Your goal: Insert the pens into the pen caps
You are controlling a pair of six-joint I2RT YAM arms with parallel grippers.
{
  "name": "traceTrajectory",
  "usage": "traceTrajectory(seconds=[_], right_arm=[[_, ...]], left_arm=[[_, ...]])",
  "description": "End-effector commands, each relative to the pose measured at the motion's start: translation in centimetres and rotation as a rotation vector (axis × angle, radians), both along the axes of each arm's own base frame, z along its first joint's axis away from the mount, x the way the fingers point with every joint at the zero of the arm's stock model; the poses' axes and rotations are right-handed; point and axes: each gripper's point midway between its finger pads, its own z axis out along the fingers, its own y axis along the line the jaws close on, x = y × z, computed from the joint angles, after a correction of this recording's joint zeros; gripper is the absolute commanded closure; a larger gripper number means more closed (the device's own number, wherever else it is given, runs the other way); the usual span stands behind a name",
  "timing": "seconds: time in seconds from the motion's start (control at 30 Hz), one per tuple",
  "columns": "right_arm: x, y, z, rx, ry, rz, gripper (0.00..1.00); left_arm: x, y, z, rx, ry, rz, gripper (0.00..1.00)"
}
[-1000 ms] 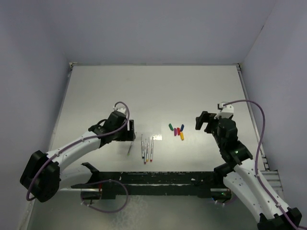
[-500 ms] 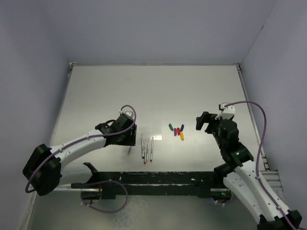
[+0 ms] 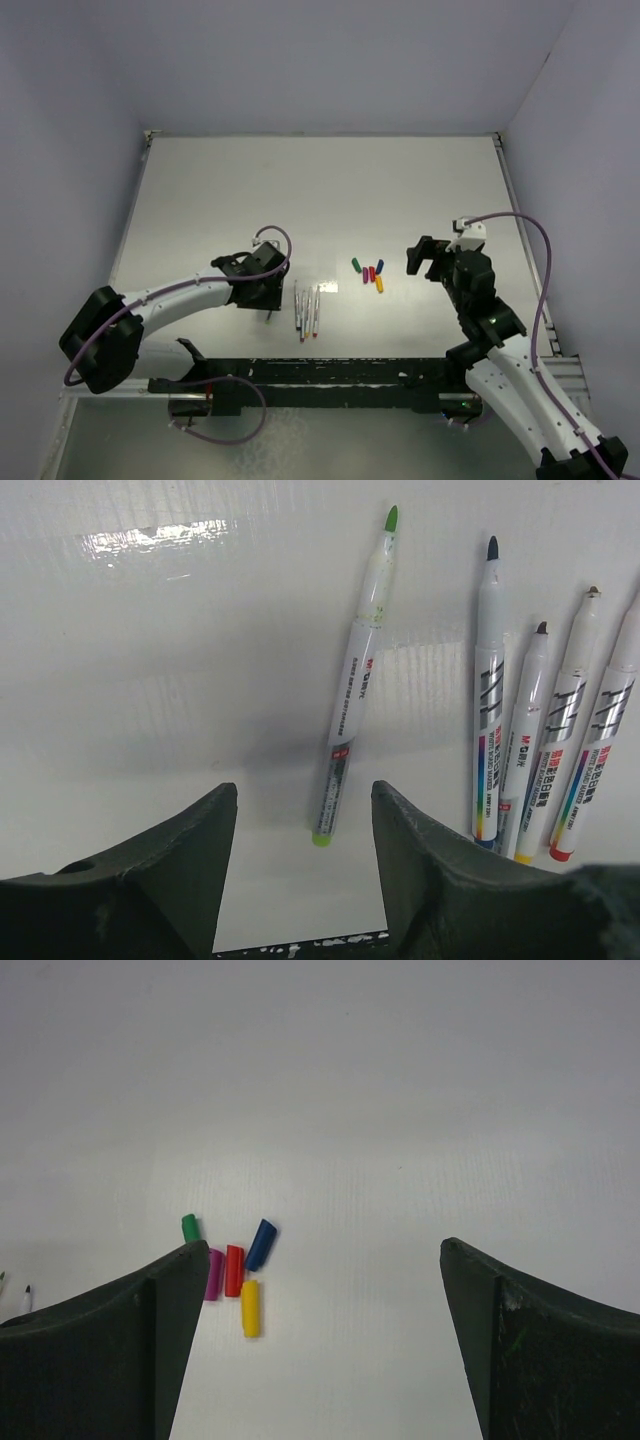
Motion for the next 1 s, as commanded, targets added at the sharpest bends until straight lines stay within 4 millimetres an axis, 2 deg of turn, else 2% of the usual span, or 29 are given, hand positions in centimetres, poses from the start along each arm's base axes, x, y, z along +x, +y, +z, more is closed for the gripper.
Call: traceTrajectory(seconds=[0.0,0.17,0.27,0.53,0.73,0.97], right_arm=[[0.4,0.5,1.1,0.036,-0.047,0.014,0.01],[0.4,0.6,1.1,0.040,-0.051,0.013,0.01],[0.4,0.6,1.1,0.043,-0.052,0.012,0.01],[0.3,0.5,0.6,0.038,-0.037,0.011,0.01],[0.3,0.5,0.6,0.037,-0.034,0.012,0.01],[0.3,0.6,0.5,0.034,-0.033,0.014,0.01]], left_arm=[[0.9,-0.7,0.8,-0.010,-0.021,0.019,0.41],[0.9,-0.8,0.3,0.005,-0.006,0.010,0.42],[1.2,-1.0,0.1,0.011,-0.010,0.005,0.46],[2.3,-1.8,-0.3,0.019,-0.018,-0.013,0.46],[2.3,-2.3,-1.4,0.028,0.009,-0.027,0.47],[1.7,-1.7,-2.3,0.069,0.052,-0.027,0.59]])
